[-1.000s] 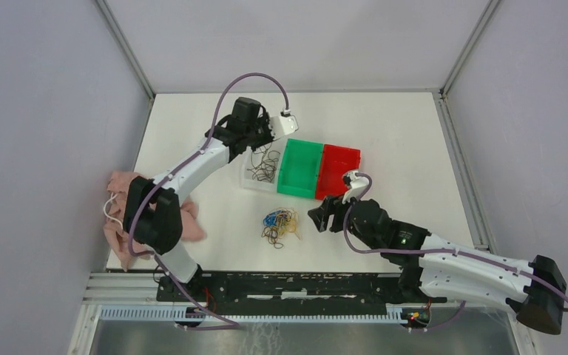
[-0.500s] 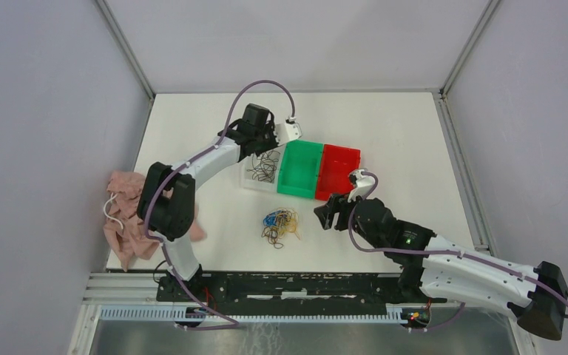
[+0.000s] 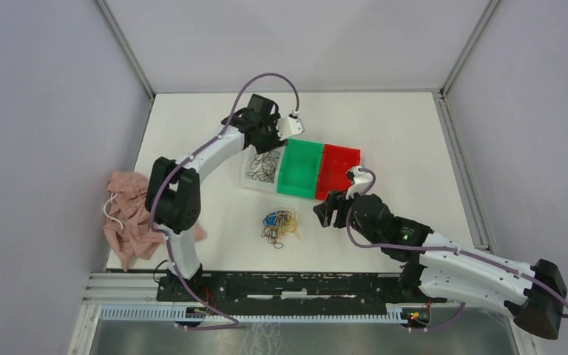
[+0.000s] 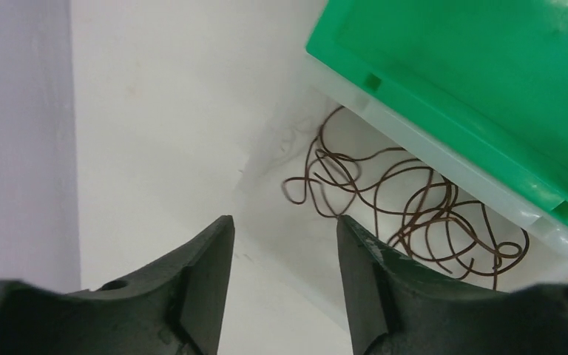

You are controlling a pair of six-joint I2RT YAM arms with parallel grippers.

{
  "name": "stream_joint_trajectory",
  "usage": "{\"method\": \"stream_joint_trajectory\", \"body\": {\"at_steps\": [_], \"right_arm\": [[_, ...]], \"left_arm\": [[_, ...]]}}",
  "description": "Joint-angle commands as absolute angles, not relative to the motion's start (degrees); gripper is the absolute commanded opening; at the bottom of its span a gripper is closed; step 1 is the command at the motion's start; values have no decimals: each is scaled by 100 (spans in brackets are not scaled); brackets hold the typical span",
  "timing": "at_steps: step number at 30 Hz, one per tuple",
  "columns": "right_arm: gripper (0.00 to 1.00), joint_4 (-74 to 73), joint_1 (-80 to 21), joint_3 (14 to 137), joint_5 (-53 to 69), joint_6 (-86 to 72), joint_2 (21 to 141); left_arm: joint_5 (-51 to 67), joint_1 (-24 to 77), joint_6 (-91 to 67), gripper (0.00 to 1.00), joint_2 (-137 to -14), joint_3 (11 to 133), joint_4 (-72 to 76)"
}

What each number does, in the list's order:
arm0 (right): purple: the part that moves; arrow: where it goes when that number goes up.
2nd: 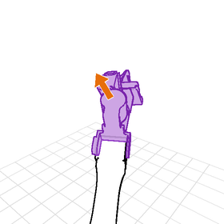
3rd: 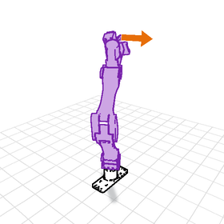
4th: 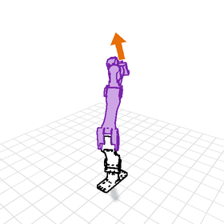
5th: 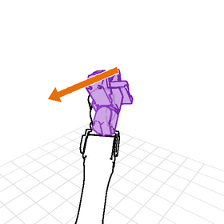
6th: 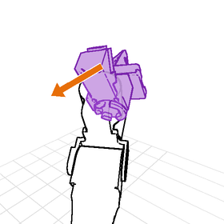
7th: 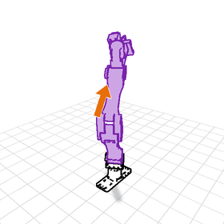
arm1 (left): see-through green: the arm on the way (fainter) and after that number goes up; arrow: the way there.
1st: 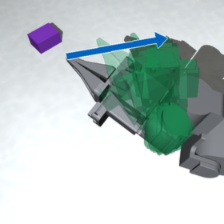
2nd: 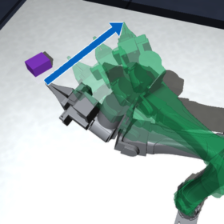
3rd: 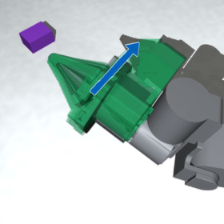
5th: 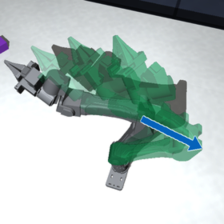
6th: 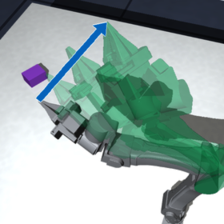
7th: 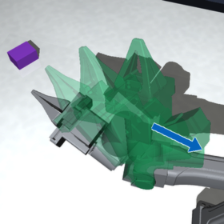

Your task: Untangle the cables

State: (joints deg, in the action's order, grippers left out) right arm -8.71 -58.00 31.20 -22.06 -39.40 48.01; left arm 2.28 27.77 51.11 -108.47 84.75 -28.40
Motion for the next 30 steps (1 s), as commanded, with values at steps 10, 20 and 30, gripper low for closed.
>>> {"method": "stream_joint_trajectory", "body": {"at_steps": [10,20,30], "right_arm": [[71,-837,-5766,3439,-2031,-3965,4747],[71,-889,-5733,3401,-2028,-4007,4758],[71,-894,-5730,3375,-1980,-4048,4847]], "left_arm": [[1161,2797,5582,77,-10556,9946,-5189],[1351,2799,5360,56,-10345,8553,-4310],[656,2805,5102,54,-10387,8023,-2529]]}}
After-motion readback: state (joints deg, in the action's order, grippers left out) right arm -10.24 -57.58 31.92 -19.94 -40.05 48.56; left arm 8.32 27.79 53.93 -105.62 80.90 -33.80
